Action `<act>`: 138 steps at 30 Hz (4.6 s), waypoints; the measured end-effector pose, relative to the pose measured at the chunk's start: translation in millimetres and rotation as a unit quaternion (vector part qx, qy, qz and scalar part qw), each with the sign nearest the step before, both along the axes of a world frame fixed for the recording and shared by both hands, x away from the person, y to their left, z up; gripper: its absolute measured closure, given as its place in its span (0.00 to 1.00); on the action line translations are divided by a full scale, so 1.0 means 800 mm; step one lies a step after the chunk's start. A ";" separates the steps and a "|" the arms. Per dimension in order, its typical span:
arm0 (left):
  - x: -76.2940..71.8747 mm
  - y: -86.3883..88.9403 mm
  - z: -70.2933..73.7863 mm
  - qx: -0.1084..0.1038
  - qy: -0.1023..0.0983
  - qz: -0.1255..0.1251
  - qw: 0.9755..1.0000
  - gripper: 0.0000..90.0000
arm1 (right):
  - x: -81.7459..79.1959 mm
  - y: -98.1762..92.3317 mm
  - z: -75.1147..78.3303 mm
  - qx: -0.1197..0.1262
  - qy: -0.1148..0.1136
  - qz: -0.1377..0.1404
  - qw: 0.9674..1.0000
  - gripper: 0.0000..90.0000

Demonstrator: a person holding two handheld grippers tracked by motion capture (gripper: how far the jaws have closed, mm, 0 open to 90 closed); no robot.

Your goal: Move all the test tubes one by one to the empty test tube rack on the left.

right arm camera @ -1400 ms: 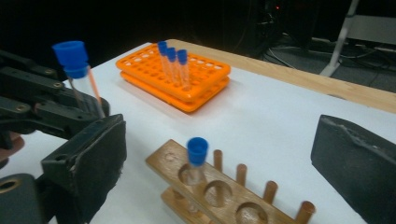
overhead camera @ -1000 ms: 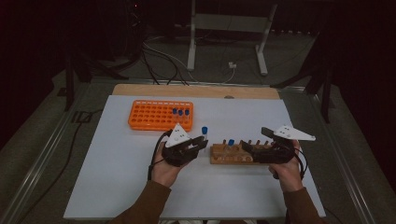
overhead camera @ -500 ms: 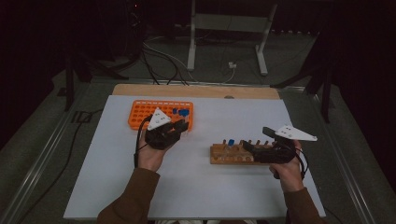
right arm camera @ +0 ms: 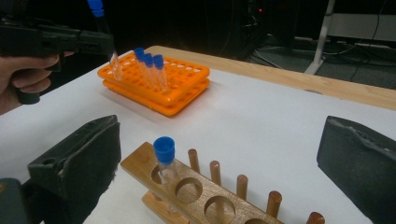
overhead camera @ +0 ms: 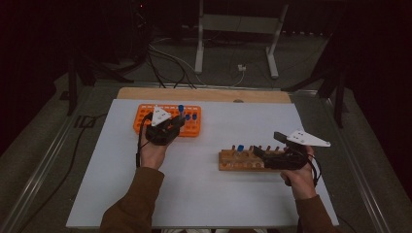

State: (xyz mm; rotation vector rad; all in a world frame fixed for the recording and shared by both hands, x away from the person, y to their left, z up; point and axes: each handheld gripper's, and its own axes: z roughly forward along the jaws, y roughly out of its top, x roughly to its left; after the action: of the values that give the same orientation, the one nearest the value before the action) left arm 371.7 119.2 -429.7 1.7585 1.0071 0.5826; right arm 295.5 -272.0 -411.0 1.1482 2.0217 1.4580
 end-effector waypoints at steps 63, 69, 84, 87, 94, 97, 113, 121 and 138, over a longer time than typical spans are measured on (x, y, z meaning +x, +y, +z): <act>0.052 -0.002 -0.084 0.049 0.073 0.094 0.992 0.87 | -0.001 0.002 -0.001 -0.002 -0.003 0.003 1.000 0.00; 0.050 -0.004 -0.084 0.055 0.071 0.090 0.992 0.86 | 0.000 0.001 -0.002 -0.002 -0.001 0.003 1.000 0.00; 0.045 -0.003 -0.072 0.059 0.059 0.087 0.993 0.87 | 0.000 0.003 -0.003 -0.003 -0.001 0.007 1.000 0.00; 0.046 -0.001 -0.074 0.050 0.067 0.088 0.993 0.86 | 0.000 0.003 -0.004 -0.003 -0.001 0.007 1.000 0.00; 0.038 0.008 -0.075 0.007 0.081 0.075 0.994 0.70 | 0.002 0.003 -0.007 0.000 0.003 0.008 1.000 0.00; 0.029 0.013 -0.068 -0.011 0.081 0.064 0.995 0.62 | 0.004 0.003 -0.009 0.002 0.006 0.008 1.000 0.00; -0.045 0.025 -0.035 -0.057 0.055 0.016 0.997 0.09 | 0.006 0.010 -0.014 0.004 0.017 0.018 1.000 0.00; -0.059 0.024 -0.030 -0.049 0.043 0.008 0.998 0.01 | 0.007 0.014 -0.016 0.001 0.018 0.023 1.000 0.00; -0.077 0.021 -0.018 -0.035 0.018 0.012 0.999 0.01 | 0.016 0.029 -0.027 -0.028 0.031 0.065 0.997 0.07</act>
State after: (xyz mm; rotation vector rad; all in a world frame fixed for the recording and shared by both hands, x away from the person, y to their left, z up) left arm 310.2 135.9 -443.7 1.7026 1.0623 0.5274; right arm 307.9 -248.4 -432.3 1.0701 2.2011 1.4327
